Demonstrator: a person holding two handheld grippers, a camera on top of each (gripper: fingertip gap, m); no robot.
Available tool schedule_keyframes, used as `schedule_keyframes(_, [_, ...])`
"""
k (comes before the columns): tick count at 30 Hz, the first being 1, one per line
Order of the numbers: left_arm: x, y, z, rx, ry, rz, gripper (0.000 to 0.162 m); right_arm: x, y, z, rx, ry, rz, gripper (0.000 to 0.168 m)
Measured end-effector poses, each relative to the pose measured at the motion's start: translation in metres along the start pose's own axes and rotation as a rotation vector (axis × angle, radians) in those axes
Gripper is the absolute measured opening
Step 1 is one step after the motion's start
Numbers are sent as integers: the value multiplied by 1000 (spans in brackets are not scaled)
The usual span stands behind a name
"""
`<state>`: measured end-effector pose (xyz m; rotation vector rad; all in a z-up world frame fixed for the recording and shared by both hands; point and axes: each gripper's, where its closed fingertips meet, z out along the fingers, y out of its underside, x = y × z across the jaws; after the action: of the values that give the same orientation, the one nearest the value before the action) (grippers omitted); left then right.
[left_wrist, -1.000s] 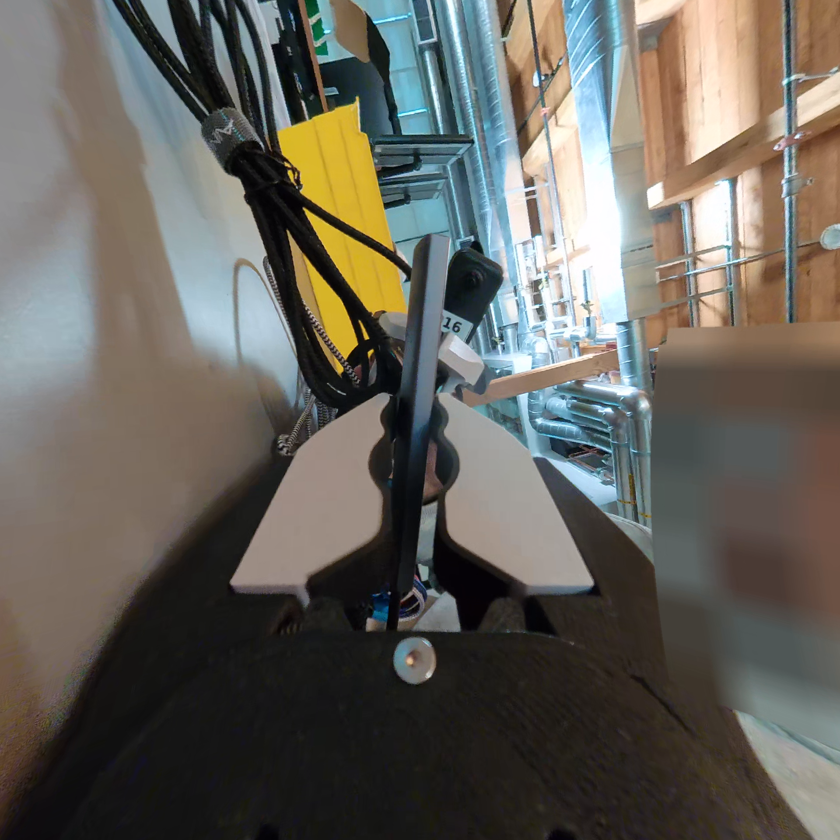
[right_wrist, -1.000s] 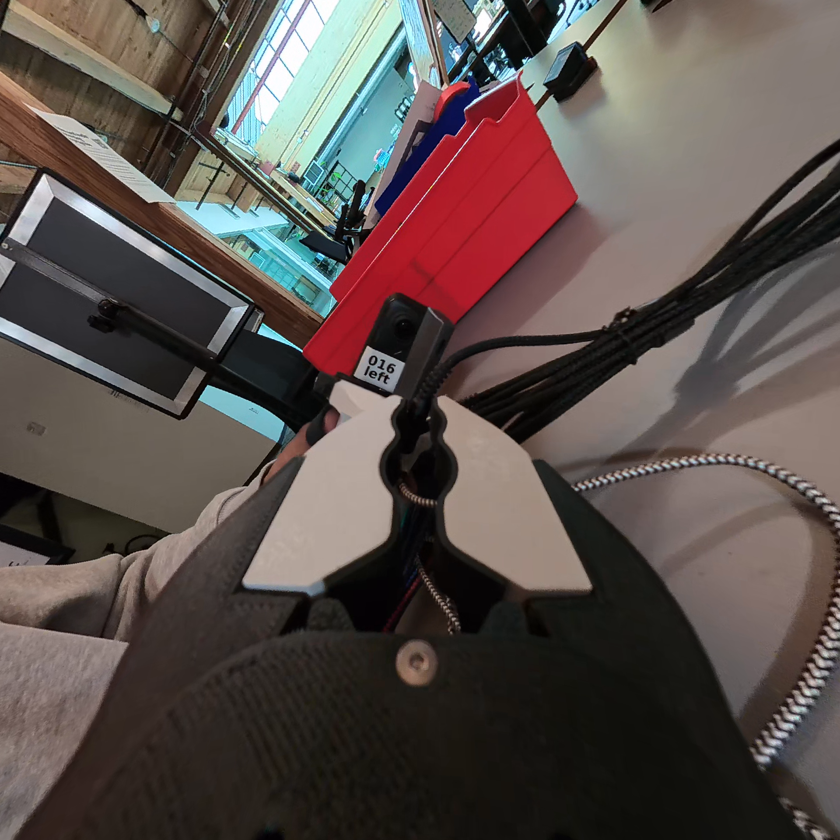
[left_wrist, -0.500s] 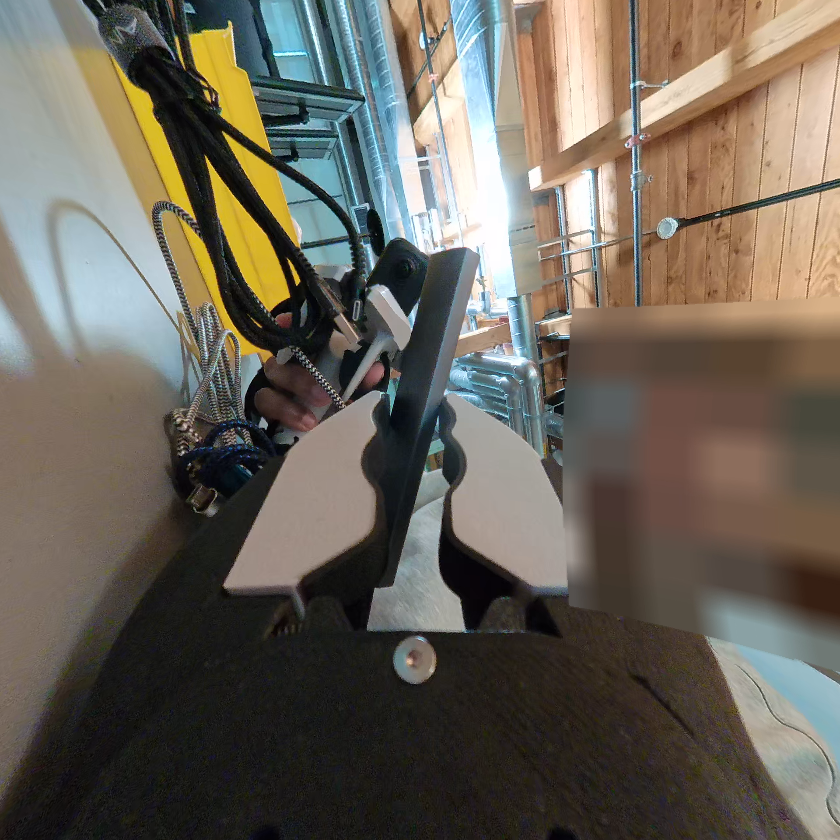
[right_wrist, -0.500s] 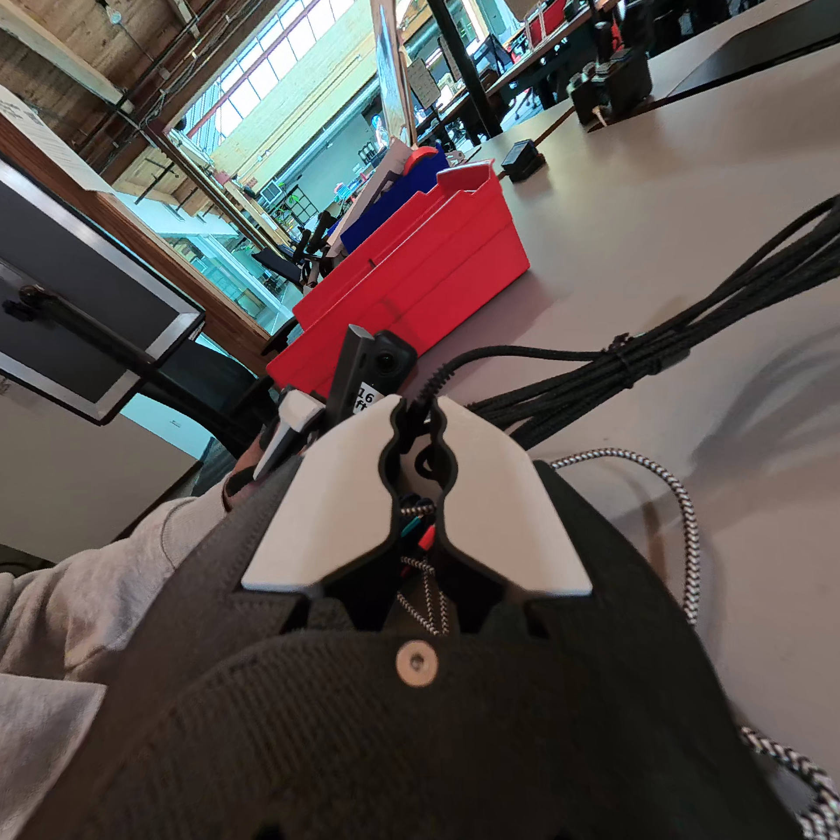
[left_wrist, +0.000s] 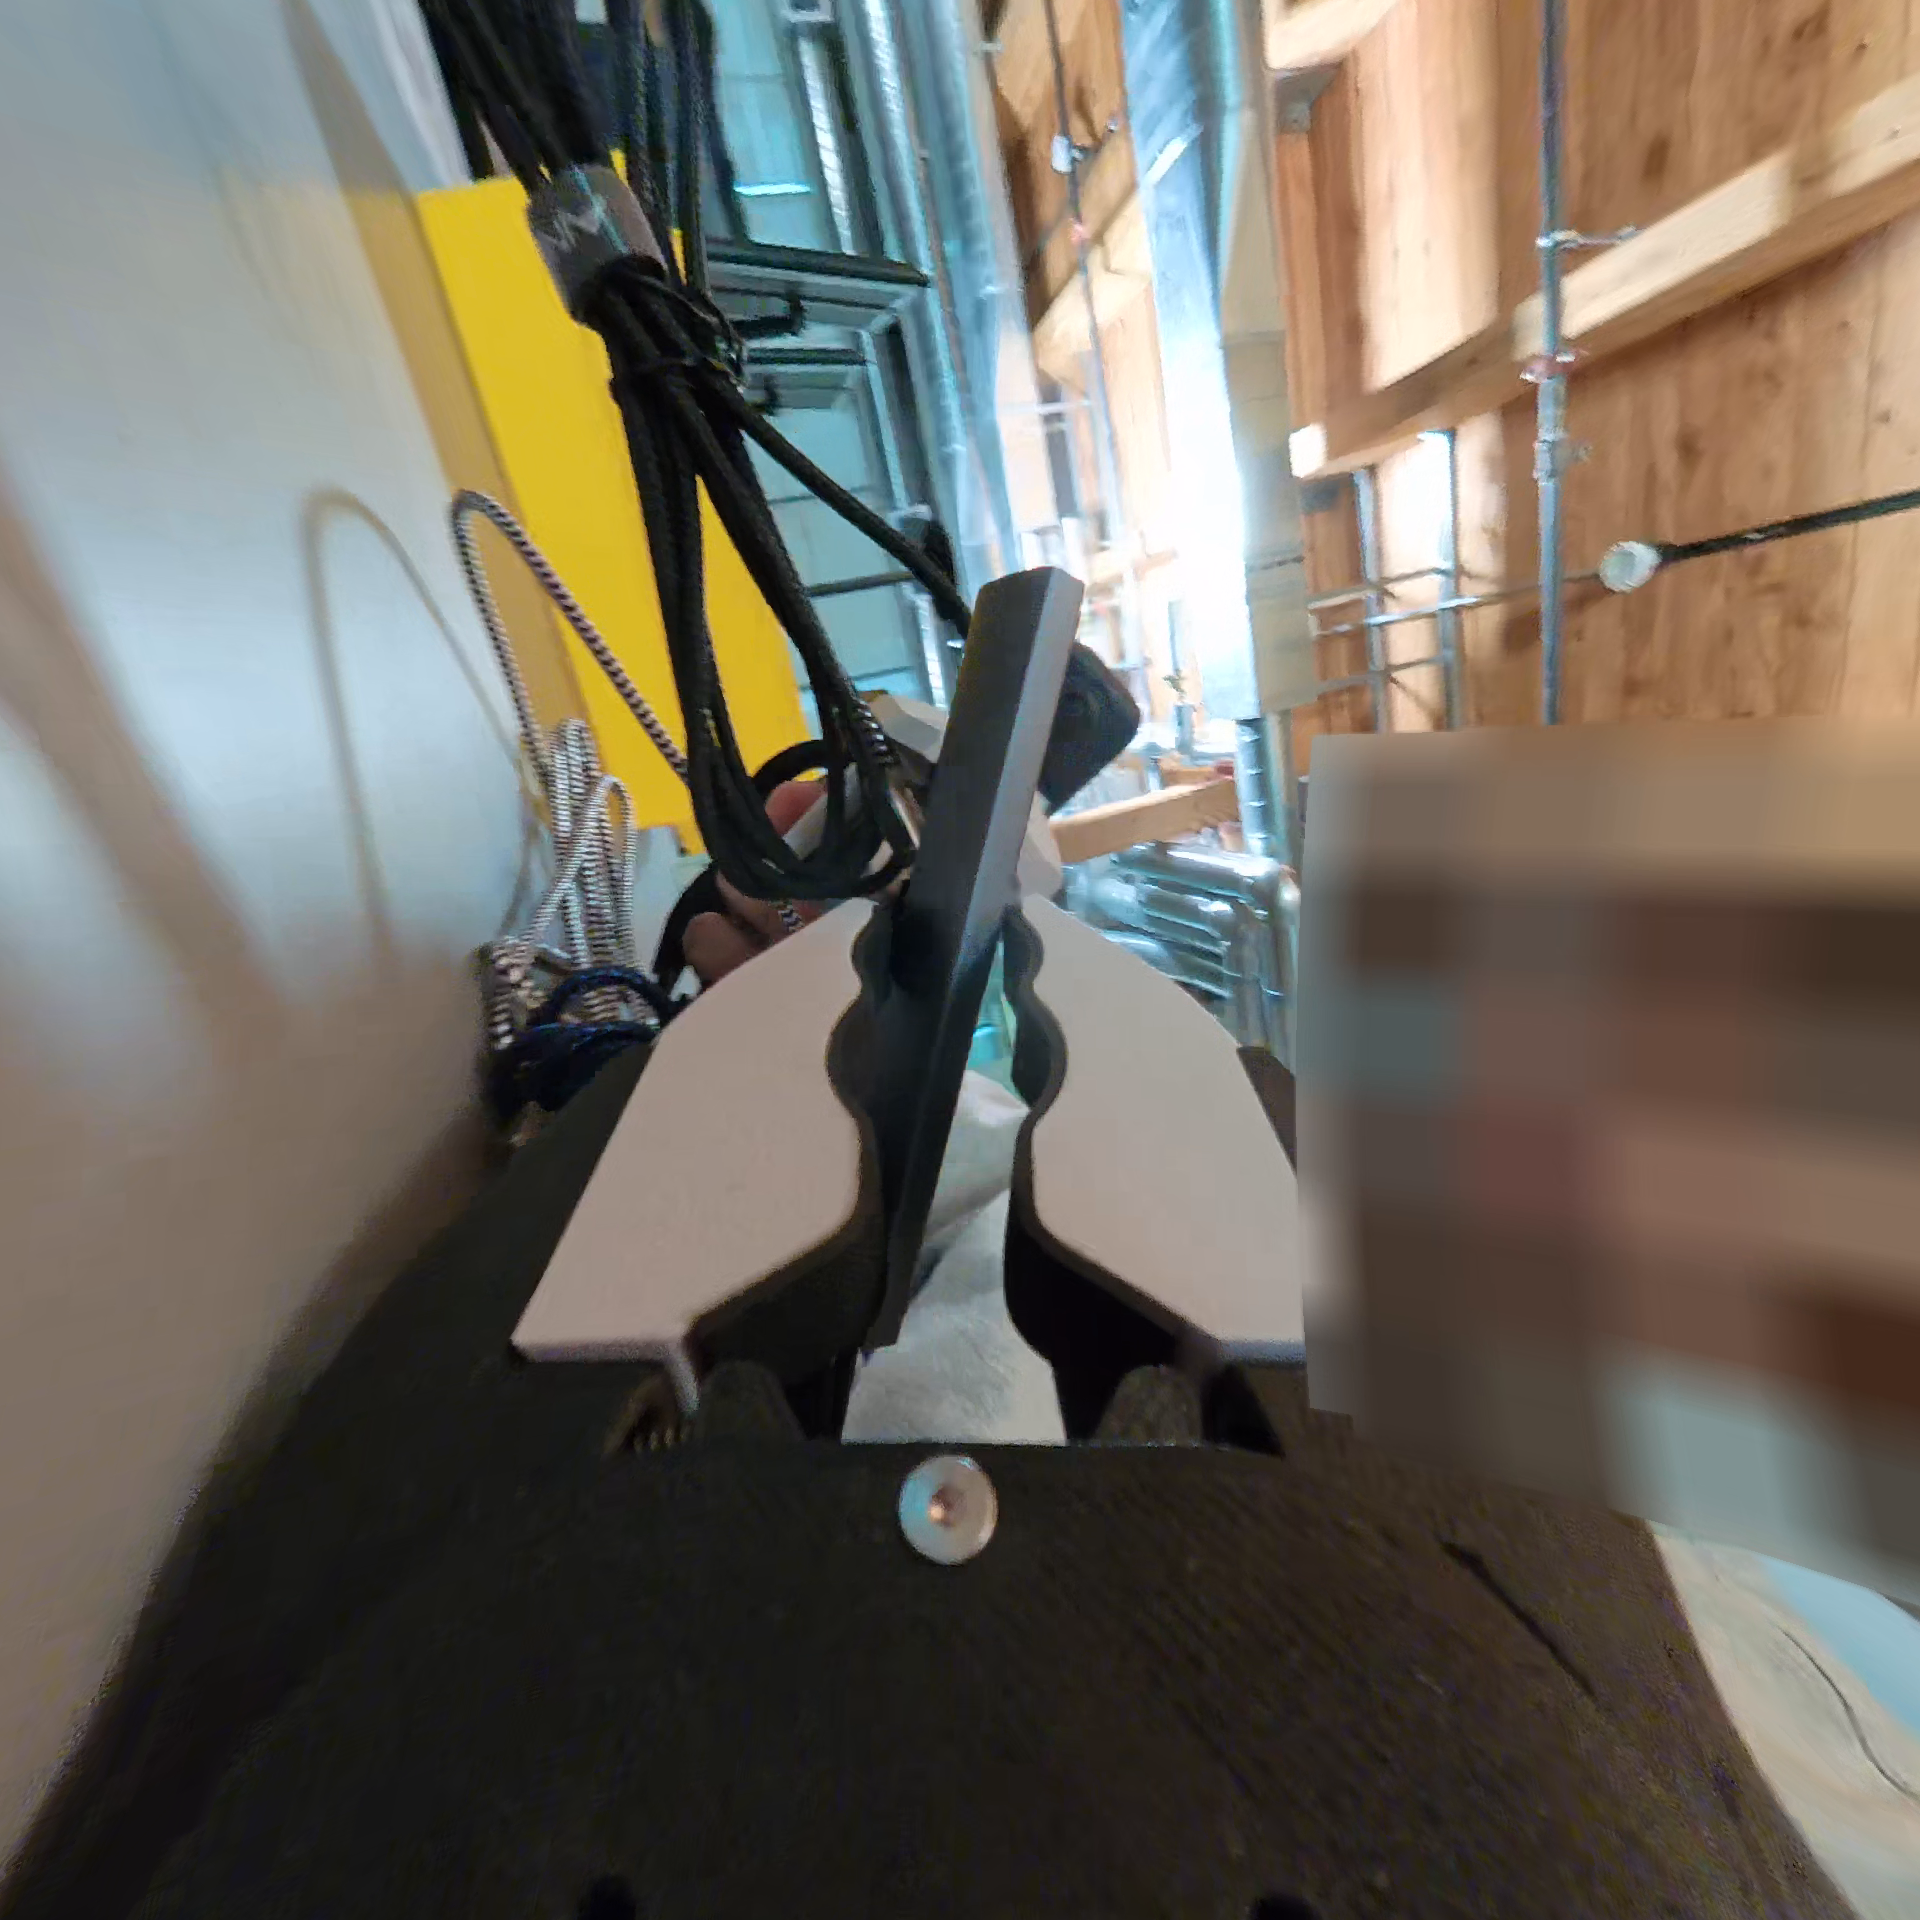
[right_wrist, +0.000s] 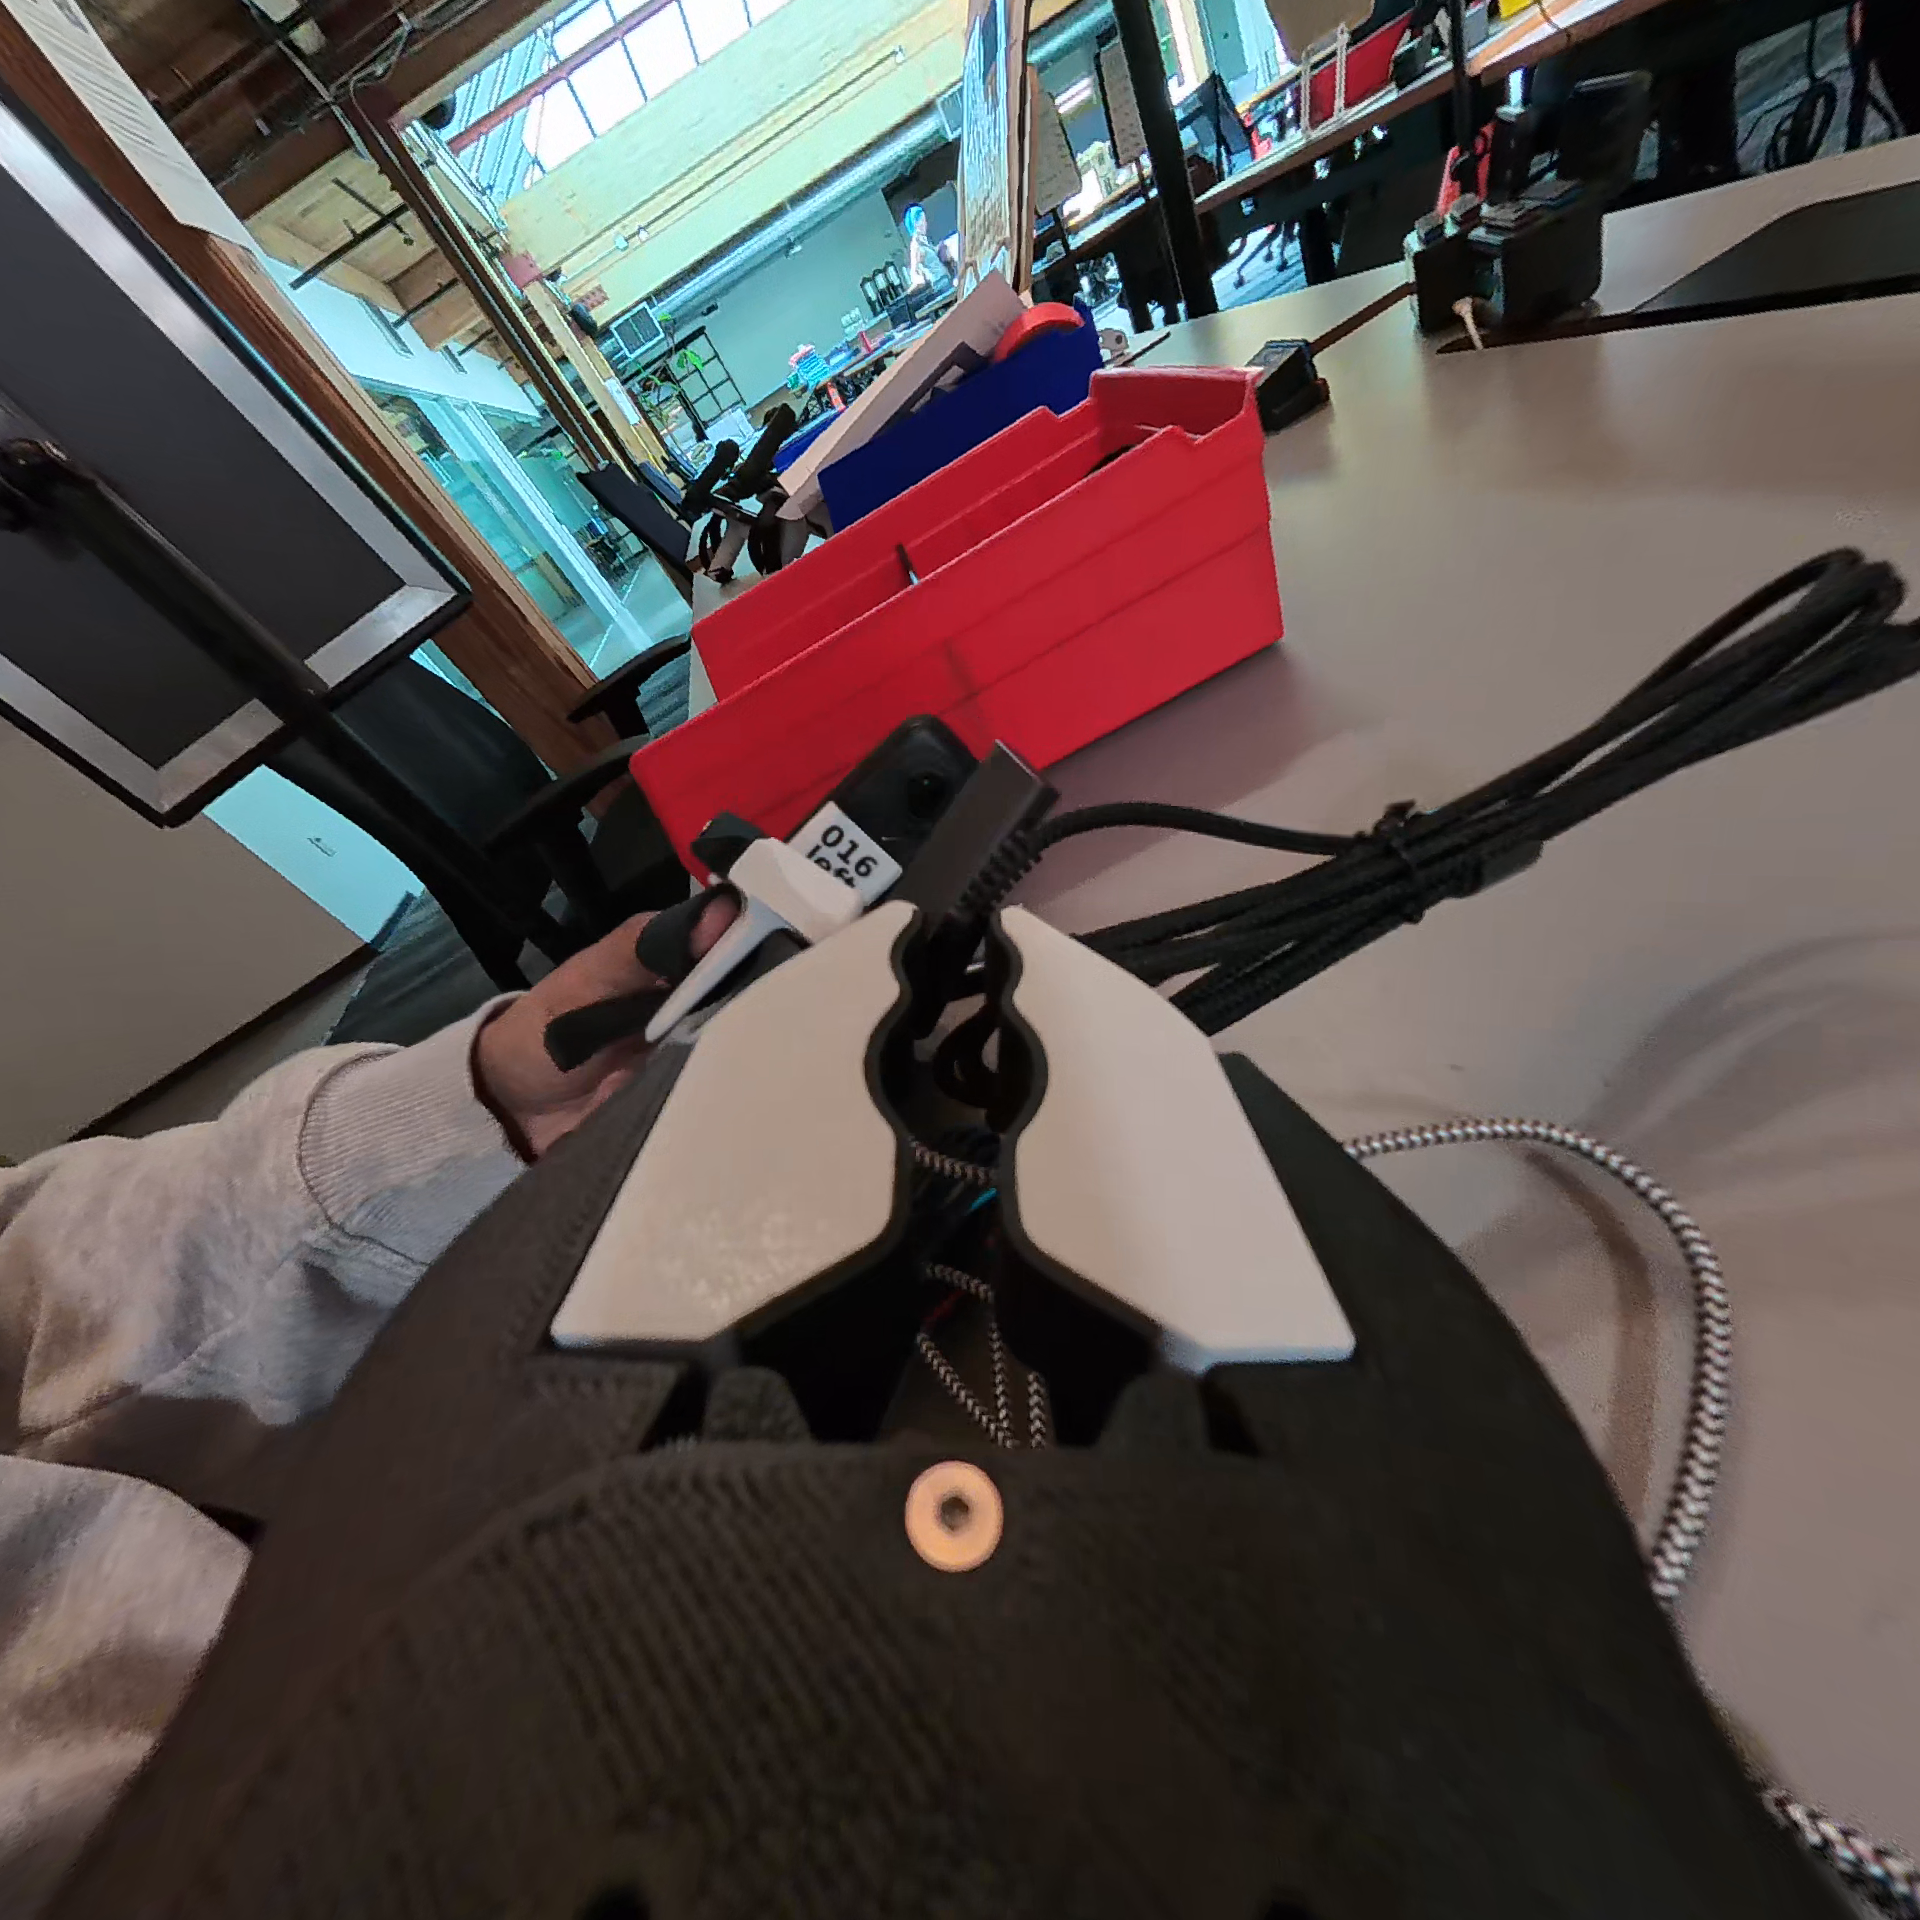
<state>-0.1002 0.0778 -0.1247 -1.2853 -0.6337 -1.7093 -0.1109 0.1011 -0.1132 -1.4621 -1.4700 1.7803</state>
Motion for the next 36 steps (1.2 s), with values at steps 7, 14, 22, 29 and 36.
schedule_keyframes(7, [-38,2,-17,-93,-453,232,22,10,3,-1,-18,12,70,11])
schedule_keyframes(14, [-48,-1,-30,-157,-683,374,33,12,5,1,-33,5,94,10])
schedule_keyframes(22, [-52,2,-38,-214,-784,393,45,17,5,0,-30,-1,140,10])
schedule_keyframes(29, [-49,7,-49,-250,-758,309,38,15,6,0,-39,-12,143,10])
schedule_keyframes(36, [-37,17,-46,-263,-522,152,13,14,9,2,-61,-28,149,11])
